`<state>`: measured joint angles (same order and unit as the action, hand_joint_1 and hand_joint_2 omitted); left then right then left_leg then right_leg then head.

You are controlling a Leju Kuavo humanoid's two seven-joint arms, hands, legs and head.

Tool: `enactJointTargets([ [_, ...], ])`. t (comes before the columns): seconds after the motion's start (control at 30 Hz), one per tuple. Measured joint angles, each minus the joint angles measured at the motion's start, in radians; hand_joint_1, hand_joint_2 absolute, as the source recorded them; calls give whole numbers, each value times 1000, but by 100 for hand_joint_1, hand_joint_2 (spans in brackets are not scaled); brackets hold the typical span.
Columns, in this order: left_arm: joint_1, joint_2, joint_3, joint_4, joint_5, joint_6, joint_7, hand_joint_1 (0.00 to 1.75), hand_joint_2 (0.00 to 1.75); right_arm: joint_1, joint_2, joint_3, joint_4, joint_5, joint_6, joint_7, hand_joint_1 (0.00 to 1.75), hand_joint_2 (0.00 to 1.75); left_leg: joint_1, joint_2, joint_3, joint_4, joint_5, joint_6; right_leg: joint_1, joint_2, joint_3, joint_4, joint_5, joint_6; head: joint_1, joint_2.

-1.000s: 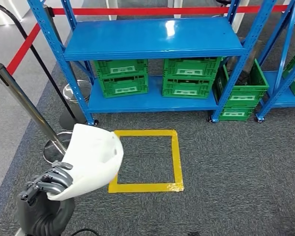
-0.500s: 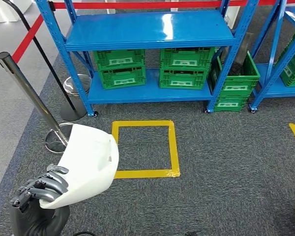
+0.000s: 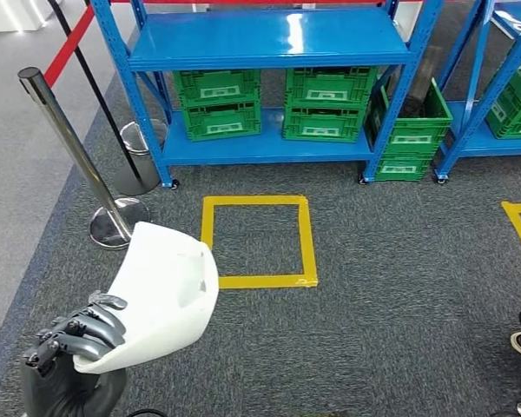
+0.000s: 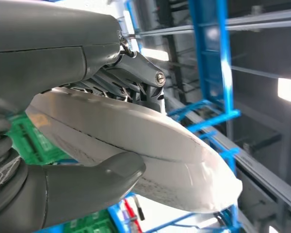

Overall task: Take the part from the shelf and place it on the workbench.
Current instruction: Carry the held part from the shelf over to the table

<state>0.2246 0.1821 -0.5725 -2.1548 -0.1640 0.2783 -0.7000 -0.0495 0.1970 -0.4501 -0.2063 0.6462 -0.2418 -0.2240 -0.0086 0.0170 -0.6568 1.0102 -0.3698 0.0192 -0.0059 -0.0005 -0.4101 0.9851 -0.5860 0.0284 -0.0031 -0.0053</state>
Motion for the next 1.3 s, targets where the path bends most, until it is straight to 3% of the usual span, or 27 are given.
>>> enactJointTargets([
  [0.07, -2, 0, -1, -2, 0, -6, 0, 175, 175, 2, 0, -1, 0, 1, 0, -3, 0, 0, 4, -1, -5, -4, 17, -11, 1, -2, -13, -10, 9, -15, 0, 0],
  [0.1, -2, 0, -2, -2, 0, -10, 0, 175, 175, 2, 0, -2, 0, 1, 1, -3, 0, 0, 5, -4, -10, 2, 1, -18, 0, -5, -25, -9, 21, -23, -1, 0],
  [0.13, -2, 1, -3, -2, 0, -13, 0, 175, 175, 3, -1, -3, 1, 2, 3, -3, 0, 0, 7, -6, -17, 24, -38, -25, -2, -9, -40, -10, 36, -30, -3, 0],
  [0.17, -2, 1, -4, -2, 0, -17, 0, 175, 175, 4, -1, -5, 1, 3, 6, -3, 0, 0, 10, -8, -25, 65, -96, -31, -4, -11, -57, -9, 52, -35, -5, 0],
  [0.23, -4, 2, -5, -2, 3, -25, 0, 175, 175, 5, -1, -6, 1, 7, 11, -3, 0, 0, 14, -8, -36, 190, -204, -40, -3, -13, -91, -6, 81, -39, -10, 0],
  [0.27, -6, 2, -6, -2, 4, -29, 0, 175, 175, 5, -1, -7, 1, 8, 12, -4, 0, 0, 16, -8, -35, 248, -222, -43, -4, -14, -110, -2, 96, -38, -12, 0],
  [0.33, -10, 2, -6, -2, 7, -34, 0, 175, 175, 5, -2, -7, 1, 9, 13, -4, 0, 0, 20, -8, 0, 286, -182, -46, -4, -15, -153, 10, 124, -34, -12, 0],
  [0.37, -13, 2, -6, -2, 7, -37, 0, 175, 175, 5, -2, -8, 1, 9, 13, -4, 0, 0, 22, -9, 40, 252, -152, -46, -5, -15, -176, 18, 136, -30, -13, 0],
  [0.4, -15, 2, -6, -2, 8, -40, 0, 175, 175, 5, -2, -8, 1, 9, 13, -4, 0, 0, 24, -11, 94, 184, -141, -47, -5, -15, -195, 26, 146, -25, -13, 0],
  [0.47, -21, 2, -6, -2, 8, -46, 0, 175, 175, 5, -2, -9, 1, 9, 14, -4, 0, 0, 23, -16, 194, 35, -167, -40, -4, -13, -218, 37, 165, -13, -13, 0],
  [0.5, -23, 2, -6, -2, 7, -49, 0, 175, 175, 5, -2, -10, 1, 8, 14, -4, 0, 0, 19, -18, 219, -10, -184, -33, -4, -12, -222, 37, 176, -7, -13, 0],
  [0.57, -25, 2, -7, -2, -2, -51, 0, 175, 175, 8, -3, -13, 1, 7, 14, -4, 0, 0, 15, -17, 216, -30, -179, -13, -7, -12, -227, 30, 196, 5, -13, 0],
  [0.6, -27, 3, -7, -2, -7, -52, 0, 175, 175, 10, -3, -14, 1, 7, 14, -4, 0, 0, 14, -14, 204, -31, -167, -2, -9, -10, -233, 33, 189, 10, -13, 0],
  [0.63, -28, 2, -7, -2, -12, -52, 0, 175, 175, 12, -3, -15, 2, 7, 14, -4, 0, 0, 15, -12, 189, -33, -153, 7, -10, -8, -243, 50, 159, 14, -11, 0],
  [0.73, -29, 2, -7, -2, -15, -52, 0, 175, 175, 16, -3, -18, 2, 7, 15, -4, 0, 0, 11, -8, 133, -34, -108, 22, -9, -3, -284, 209, -1, 18, 1, 0],
  [0.77, -29, 2, -7, -2, -15, -52, 0, 175, 175, 16, -4, -20, 2, 7, 15, -4, 0, 0, 9, -8, 113, -33, -94, 23, -8, -3, -290, 270, -28, 18, 4, 0],
  [0.8, -29, 2, -7, -2, -15, -51, 0, 175, 175, 15, -4, -21, 2, 7, 15, -4, 0, 0, 6, -7, 93, -31, -79, 24, -7, -3, -284, 314, -24, 16, 5, 0],
  [0.83, -29, 2, -7, -2, -15, -49, 0, 175, 175, 15, -5, -23, 2, 7, 15, -4, 0, 0, 3, -7, 72, -28, -67, 23, -5, -3, -268, 332, 8, 13, 6, 0],
  [0.9, -30, 2, -8, -2, -14, -40, 0, 175, 175, 15, -7, -24, 1, 8, 15, -4, 0, 0, -2, -7, 35, -21, -43, 20, 0, -3, -189, 273, 79, 0, 6, 0],
  [0.93, -31, 2, -10, -2, -12, -33, 0, 175, 175, 15, -8, -24, 1, 9, 15, -4, 0, 0, -5, -7, 22, -15, -34, 17, 4, -3, -125, 196, 80, -7, 6, 0],
  [0.97, -33, 2, -11, -2, -10, -28, 0, 175, 175, 14, -8, -25, 0, 10, 15, -5, 0, 0, -7, -6, 13, -9, -25, 14, 6, -4, -61, 106, 54, -12, 5, 0],
  [1.03, -36, 3, -14, -2, -7, -23, 0, 175, 175, 12, -9, -26, -1, 11, 15, -7, 0, 0, -9, -4, 5, -2, -9, 6, 10, -3, 12, -15, -3, -17, 4, 0],
  [1.1, -37, 3, -16, -2, -10, -23, 0, 175, 175, 13, -9, -27, -1, 11, 15, -8, 0, 0, -5, -5, 0, 3, -4, -5, 8, -4, 11, -32, -4, -23, 3, 0],
  [1.13, -37, 4, -18, -2, -12, -23, 0, 175, 175, 15, -9, -27, -1, 11, 15, -8, 0, 0, -3, -6, -4, 18, -23, -13, 7, -5, 7, -33, 3, -28, 2, 0],
  [1.23, -36, 7, -22, -2, -22, -17, 0, 175, 175, 20, -9, -30, -1, 12, 15, -8, 0, 0, 6, -9, -41, 168, -148, -35, 4, -11, -7, -33, 22, -37, -4, 0],
  [1.27, -36, 7, -23, -2, -26, -14, 0, 175, 175, 21, -9, -30, -1, 12, 15, -8, 0, 0, 9, -9, -54, 229, -176, -39, 4, -12, -14, -32, 27, -36, -5, 0],
  [1.3, -36, 8, -24, -2, -31, -10, 0, 175, 175, 22, -9, -30, -1, 12, 16, -8, 0, 0, 12, -9, -56, 266, -184, -42, 4, -12, -20, -30, 31, -35, -5, 0],
])
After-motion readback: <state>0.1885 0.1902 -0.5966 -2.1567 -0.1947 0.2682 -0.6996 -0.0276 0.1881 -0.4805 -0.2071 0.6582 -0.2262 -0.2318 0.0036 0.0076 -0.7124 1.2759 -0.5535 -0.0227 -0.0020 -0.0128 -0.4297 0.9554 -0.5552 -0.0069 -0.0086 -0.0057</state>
